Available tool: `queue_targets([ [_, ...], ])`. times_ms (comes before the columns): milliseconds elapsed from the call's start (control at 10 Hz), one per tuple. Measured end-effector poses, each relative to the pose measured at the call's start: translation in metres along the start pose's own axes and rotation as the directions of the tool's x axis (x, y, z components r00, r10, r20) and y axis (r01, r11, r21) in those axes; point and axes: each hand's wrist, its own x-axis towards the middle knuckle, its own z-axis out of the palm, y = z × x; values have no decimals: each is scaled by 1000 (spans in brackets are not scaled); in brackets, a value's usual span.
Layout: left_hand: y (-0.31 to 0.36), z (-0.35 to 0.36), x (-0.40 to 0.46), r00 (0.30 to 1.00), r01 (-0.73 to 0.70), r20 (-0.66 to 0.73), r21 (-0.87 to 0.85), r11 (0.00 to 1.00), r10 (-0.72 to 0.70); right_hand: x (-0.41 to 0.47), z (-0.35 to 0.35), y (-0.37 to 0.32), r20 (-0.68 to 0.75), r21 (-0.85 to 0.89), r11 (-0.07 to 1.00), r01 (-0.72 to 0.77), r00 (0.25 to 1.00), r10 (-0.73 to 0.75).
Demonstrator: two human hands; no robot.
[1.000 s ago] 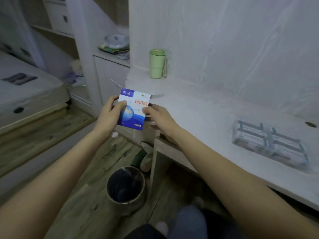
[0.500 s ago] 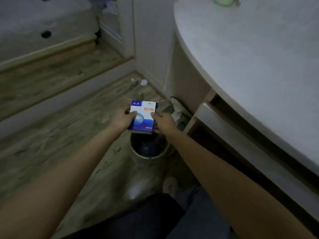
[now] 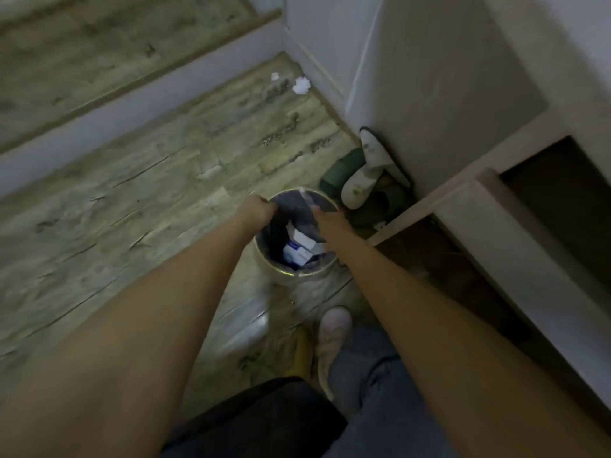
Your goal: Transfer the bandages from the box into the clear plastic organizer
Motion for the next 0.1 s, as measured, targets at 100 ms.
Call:
queue_targets([
  [100,3,-5,-13,999,44,16,-100,994,-43,-11,0,-1,27,26,1000,0,1000,0],
])
